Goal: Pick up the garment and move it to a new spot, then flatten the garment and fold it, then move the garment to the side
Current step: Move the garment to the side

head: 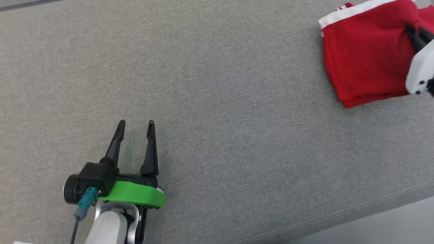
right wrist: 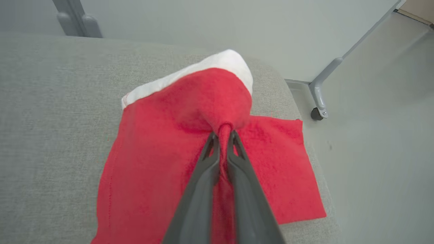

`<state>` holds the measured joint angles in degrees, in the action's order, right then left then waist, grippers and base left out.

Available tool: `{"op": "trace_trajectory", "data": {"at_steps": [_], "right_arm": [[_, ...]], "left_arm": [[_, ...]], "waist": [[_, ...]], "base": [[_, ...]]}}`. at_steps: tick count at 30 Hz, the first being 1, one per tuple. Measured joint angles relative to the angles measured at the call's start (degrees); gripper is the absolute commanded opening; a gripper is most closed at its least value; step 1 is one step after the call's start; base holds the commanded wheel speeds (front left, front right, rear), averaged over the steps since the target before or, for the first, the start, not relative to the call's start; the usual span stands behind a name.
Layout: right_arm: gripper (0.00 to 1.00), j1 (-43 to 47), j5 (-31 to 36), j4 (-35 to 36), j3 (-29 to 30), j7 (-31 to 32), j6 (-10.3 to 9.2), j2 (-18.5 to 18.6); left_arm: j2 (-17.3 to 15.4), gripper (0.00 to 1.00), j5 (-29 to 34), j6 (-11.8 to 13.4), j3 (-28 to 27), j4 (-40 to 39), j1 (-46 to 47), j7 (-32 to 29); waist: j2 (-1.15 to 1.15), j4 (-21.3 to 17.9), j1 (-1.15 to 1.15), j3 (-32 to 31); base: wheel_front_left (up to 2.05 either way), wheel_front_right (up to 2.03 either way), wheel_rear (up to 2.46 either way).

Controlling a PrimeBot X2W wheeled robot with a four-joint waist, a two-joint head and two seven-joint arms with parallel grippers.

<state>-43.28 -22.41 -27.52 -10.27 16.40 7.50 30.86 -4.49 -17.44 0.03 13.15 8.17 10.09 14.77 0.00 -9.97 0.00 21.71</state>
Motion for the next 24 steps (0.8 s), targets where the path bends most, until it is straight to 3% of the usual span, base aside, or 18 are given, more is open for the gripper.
{"op": "trace_trajectory", "data": {"at_steps": [9,15,23,24], "right_arm": [[0.0,-4.35,1.49,-4.92,1.94,6.16,0.03,5.93],[0.0,-6.63,4.93,-10.95,4.79,5.47,0.03,7.71],[0.0,-7.16,11.01,-16.93,8.33,0.48,0.04,7.3],[0.2,-7.48,12.73,-17.58,9.05,-0.76,0.04,7.17]], "left_arm": [[0.54,1.0,0.26,-0.53,2.03,0.51,1.63,0.19],[0.73,1.0,0.45,-0.54,2.9,0.87,2.06,0.19],[0.94,1.0,0.63,-0.53,2.91,0.97,2.26,0.2],[0.94,1.0,0.69,-0.53,2.9,0.98,2.26,0.2]], "waist": [[0.0,4.06,0.0,1.87],[0.0,6.79,0.0,3.65],[0.0,8.72,0.0,5.4],[0.0,8.68,0.0,5.5]], "base": [[0.0,0.0,0.0],[0.0,0.0,0.0],[0.0,0.0,0.0],[0.0,0.0,0.0]]}}
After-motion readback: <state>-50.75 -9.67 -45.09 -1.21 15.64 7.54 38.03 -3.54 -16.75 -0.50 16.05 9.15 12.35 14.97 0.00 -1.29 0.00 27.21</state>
